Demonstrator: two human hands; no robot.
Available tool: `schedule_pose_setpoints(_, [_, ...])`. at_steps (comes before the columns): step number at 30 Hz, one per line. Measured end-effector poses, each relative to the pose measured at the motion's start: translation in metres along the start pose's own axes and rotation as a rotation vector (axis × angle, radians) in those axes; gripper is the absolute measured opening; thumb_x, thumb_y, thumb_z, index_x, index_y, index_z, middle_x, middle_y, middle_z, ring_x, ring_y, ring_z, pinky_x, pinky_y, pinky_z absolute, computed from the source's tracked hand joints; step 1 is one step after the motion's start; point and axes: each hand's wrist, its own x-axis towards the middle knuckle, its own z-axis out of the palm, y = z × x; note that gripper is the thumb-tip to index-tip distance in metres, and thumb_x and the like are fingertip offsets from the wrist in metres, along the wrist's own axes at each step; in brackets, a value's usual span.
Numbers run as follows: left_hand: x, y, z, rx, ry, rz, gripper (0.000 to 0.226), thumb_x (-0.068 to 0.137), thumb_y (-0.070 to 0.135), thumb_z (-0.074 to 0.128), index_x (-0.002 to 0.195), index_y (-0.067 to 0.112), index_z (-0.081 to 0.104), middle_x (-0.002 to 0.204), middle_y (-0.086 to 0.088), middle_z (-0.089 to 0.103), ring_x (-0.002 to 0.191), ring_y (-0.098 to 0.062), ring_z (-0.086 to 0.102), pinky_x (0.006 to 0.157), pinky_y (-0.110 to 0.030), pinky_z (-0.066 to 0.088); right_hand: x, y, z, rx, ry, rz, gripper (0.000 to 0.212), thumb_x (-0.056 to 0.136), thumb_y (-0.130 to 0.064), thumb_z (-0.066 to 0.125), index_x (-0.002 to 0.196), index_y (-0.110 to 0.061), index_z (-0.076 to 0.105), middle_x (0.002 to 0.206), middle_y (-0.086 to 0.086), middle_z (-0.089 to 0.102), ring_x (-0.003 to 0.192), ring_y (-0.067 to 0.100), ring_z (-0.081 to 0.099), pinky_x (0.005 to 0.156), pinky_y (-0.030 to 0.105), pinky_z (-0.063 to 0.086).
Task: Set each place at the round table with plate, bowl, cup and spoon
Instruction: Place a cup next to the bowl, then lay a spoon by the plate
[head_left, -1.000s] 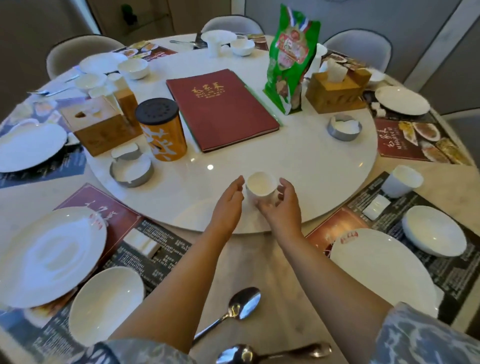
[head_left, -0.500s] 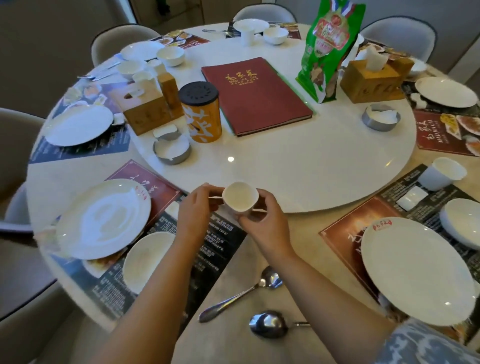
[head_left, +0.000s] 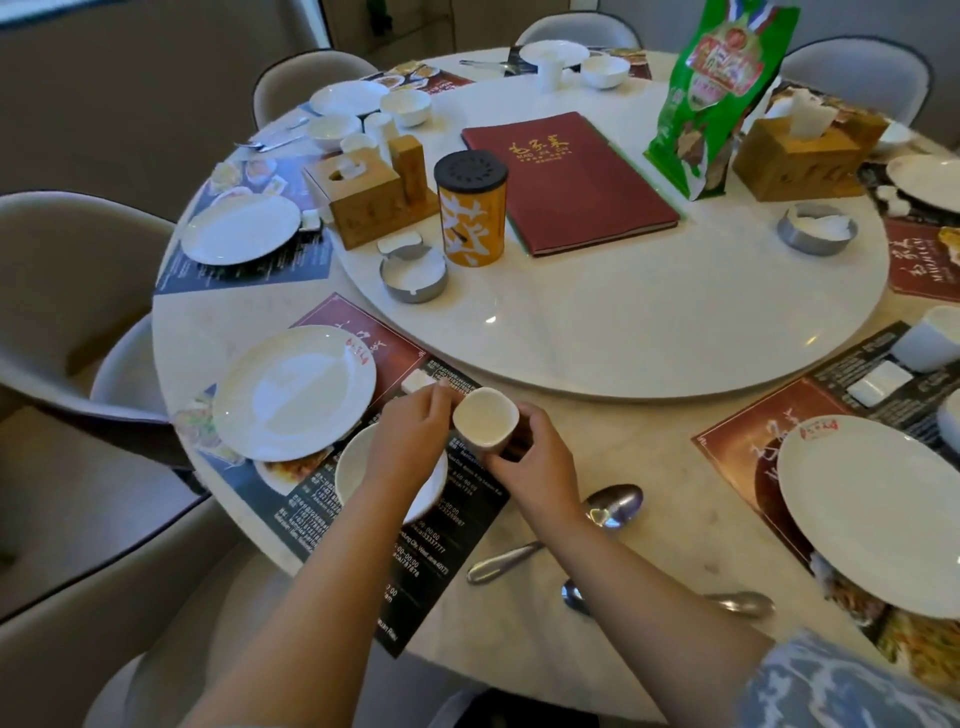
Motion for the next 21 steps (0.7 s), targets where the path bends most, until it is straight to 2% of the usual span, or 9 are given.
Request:
schedule_pose_setpoints(3, [-0.001, 0.002, -0.001, 0.079, -0.005, 0.047, 0.045, 0.102, 0.038, 0.035, 0.094, 0.019, 0.074, 0.084, -0.001, 0.073, 0.082, -0.015, 0.067, 0.081, -0.039, 0.052, -0.001, -0.001, 0.003, -0.001, 0.004, -0.004, 0.057, 0.070, -0.025, 0.083, 0.118, -0.028, 0.052, 0.113, -0.009, 0.063, 0.105, 0.010, 0.061, 0.084, 0.021, 0.051])
schedule_pose_setpoints(6, [-0.005, 0.003, -0.001, 0.220, 0.022, 0.114, 0.038, 0.102, 0.034, 0.037, 0.104, 0.013, 0.068, 0.097, -0.005, 0.069, 0.085, -0.014, 0.059, 0.072, -0.031, 0.043, -0.005, -0.003, 0.001, -0.041, -0.011, -0.012, 0.065, 0.071, -0.025, 0.081, 0.127, -0.026, 0.048, 0.120, -0.008, 0.061, 0.112, 0.011, 0.058, 0.092, 0.028, 0.050])
schedule_pose_setpoints(9, [-0.022, 0.003, 0.004, 0.214, 0.094, 0.208, 0.026, 0.098, 0.025, 0.048, 0.121, 0.018, 0.058, 0.113, 0.004, 0.058, 0.096, -0.010, 0.056, 0.080, -0.025, 0.044, -0.017, -0.007, -0.013, -0.011, 0.032, 0.007, 0.070, 0.077, -0.012, 0.076, 0.138, -0.022, 0.043, 0.123, -0.006, 0.060, 0.109, 0.009, 0.058, 0.096, 0.024, 0.047])
schedule_pose_setpoints(11, [-0.044, 0.001, 0.015, 0.187, 0.099, 0.283, 0.024, 0.095, 0.019, 0.052, 0.118, 0.018, 0.058, 0.110, 0.008, 0.056, 0.097, -0.007, 0.054, 0.081, -0.019, 0.043, -0.031, -0.005, -0.029, 0.015, 0.119, 0.004, 0.054, 0.080, -0.006, 0.071, 0.129, -0.022, 0.053, 0.110, -0.006, 0.064, 0.097, 0.007, 0.062, 0.087, 0.019, 0.048])
schedule_pose_setpoints(13, [-0.069, -0.004, 0.030, 0.197, 0.050, 0.371, 0.019, 0.093, 0.017, 0.055, 0.112, 0.018, 0.060, 0.106, 0.010, 0.055, 0.096, -0.006, 0.052, 0.080, -0.013, 0.040, -0.048, 0.001, -0.049, -0.037, 0.231, -0.053, 0.033, 0.081, -0.003, 0.068, 0.108, -0.022, 0.066, 0.095, -0.006, 0.067, 0.087, 0.007, 0.063, 0.078, 0.016, 0.048])
schedule_pose_setpoints(16, [-0.098, -0.021, 0.057, 0.236, -0.111, 0.458, 0.019, 0.092, 0.017, 0.054, 0.108, 0.021, 0.062, 0.107, 0.011, 0.057, 0.100, -0.005, 0.051, 0.084, -0.017, 0.041, -0.073, 0.018, -0.077, -0.186, 0.314, -0.064, 0.020, 0.081, -0.005, 0.068, 0.087, -0.023, 0.072, 0.088, -0.008, 0.068, 0.084, 0.002, 0.061, 0.076, 0.008, 0.045])
schedule_pose_setpoints(19, [-0.119, -0.033, 0.080, 0.242, -0.239, 0.469, 0.024, 0.090, 0.014, 0.053, 0.112, 0.021, 0.061, 0.112, 0.007, 0.059, 0.106, -0.008, 0.053, 0.088, -0.019, 0.042, -0.092, 0.038, -0.099, -0.323, 0.289, -0.019, 0.014, 0.082, -0.010, 0.068, 0.086, -0.021, 0.074, 0.085, -0.010, 0.066, 0.087, 0.008, 0.060, 0.075, 0.016, 0.044])
schedule_pose_setpoints(21, [-0.131, -0.036, 0.090, 0.235, -0.250, 0.455, 0.031, 0.088, 0.016, 0.054, 0.119, 0.021, 0.058, 0.119, 0.006, 0.058, 0.113, -0.009, 0.052, 0.094, -0.019, 0.040, -0.102, 0.051, -0.111, -0.429, 0.226, 0.005, 0.012, 0.084, -0.013, 0.068, 0.090, -0.021, 0.075, 0.085, -0.011, 0.064, 0.092, 0.010, 0.056, 0.075, 0.017, 0.040])
